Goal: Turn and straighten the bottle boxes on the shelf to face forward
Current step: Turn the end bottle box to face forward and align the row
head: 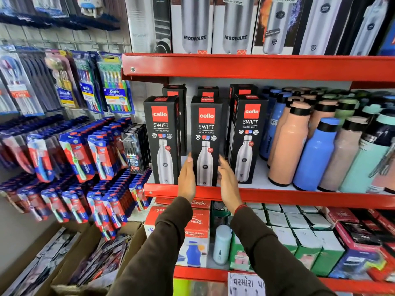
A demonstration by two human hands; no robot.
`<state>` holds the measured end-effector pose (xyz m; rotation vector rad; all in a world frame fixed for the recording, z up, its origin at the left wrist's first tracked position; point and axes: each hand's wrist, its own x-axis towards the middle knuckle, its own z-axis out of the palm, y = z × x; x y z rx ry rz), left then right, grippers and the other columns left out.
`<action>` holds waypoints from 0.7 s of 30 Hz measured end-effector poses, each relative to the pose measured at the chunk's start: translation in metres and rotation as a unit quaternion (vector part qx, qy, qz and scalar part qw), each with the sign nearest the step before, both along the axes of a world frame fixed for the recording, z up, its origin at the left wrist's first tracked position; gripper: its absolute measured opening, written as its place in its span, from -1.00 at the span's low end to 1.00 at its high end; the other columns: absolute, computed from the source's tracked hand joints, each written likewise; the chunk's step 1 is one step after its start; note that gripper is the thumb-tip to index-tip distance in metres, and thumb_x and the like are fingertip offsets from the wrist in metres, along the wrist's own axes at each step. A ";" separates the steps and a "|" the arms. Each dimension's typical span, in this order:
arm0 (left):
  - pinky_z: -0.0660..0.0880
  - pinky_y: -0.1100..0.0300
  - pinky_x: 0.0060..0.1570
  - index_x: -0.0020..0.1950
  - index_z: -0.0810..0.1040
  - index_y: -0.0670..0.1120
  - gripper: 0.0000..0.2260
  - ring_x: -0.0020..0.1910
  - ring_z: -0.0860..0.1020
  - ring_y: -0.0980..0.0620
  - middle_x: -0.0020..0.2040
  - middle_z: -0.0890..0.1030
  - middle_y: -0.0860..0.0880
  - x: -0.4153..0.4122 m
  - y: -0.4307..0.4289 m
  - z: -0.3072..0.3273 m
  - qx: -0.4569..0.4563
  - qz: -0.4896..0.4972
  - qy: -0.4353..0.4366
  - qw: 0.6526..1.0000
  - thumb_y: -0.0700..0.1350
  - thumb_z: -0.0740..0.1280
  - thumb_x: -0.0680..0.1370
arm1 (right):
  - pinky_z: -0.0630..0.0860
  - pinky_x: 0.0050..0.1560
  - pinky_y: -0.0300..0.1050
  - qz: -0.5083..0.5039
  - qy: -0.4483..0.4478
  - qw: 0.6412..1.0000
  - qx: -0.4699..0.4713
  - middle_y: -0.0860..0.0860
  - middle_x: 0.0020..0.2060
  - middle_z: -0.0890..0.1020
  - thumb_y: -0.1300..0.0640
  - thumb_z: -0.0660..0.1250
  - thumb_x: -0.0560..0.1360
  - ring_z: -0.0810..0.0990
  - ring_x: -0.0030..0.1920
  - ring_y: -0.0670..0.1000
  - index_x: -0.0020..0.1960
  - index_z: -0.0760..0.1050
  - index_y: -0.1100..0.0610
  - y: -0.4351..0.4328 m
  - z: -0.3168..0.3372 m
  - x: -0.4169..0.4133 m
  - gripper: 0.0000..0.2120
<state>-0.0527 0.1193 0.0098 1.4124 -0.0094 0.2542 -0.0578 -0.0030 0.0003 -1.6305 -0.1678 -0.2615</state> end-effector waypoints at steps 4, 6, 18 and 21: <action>0.04 0.21 0.49 0.59 0.14 0.05 -0.48 0.59 0.13 0.09 0.61 0.19 0.06 -0.002 -0.010 -0.001 0.030 0.017 -0.026 0.999 0.19 0.03 0.66 | 0.21 0.56 0.12 0.000 -0.006 1.000 0.002 -0.12 0.54 0.29 -0.10 0.06 0.56 0.28 0.52 -0.07 0.50 0.24 -0.21 -0.002 -0.001 0.000 -0.50; 0.08 0.05 0.58 0.57 0.17 0.07 -0.48 0.58 0.19 0.08 0.58 0.26 0.06 -0.002 -0.018 -0.003 0.027 0.091 -0.064 0.993 0.21 0.06 0.64 | 0.26 0.53 0.07 -0.024 -0.029 0.999 0.023 -0.06 0.51 0.36 -0.05 0.06 0.59 0.34 0.47 -0.09 0.47 0.30 -0.17 -0.005 0.000 -0.002 -0.55; 0.23 0.16 0.52 0.56 0.21 -0.05 -0.58 0.53 0.27 0.09 0.54 0.28 0.06 -0.009 -0.113 0.013 0.106 0.022 -0.260 0.959 -0.09 0.08 0.69 | 0.20 0.37 -0.41 -0.164 -0.072 0.979 0.093 0.00 0.47 0.32 0.12 0.05 0.68 0.34 0.33 -0.35 0.52 0.26 0.07 -0.088 0.019 0.016 -0.59; 0.02 0.26 0.53 0.62 0.04 -0.01 -0.52 0.59 0.05 0.21 0.61 0.08 0.12 0.008 -0.133 0.020 0.069 -0.030 -0.155 0.985 0.00 0.03 0.70 | 0.10 0.51 -0.14 -0.139 -0.026 0.987 0.083 0.01 0.55 0.24 0.06 0.04 0.68 0.19 0.54 -0.05 0.56 0.19 0.06 -0.102 0.021 0.030 -0.55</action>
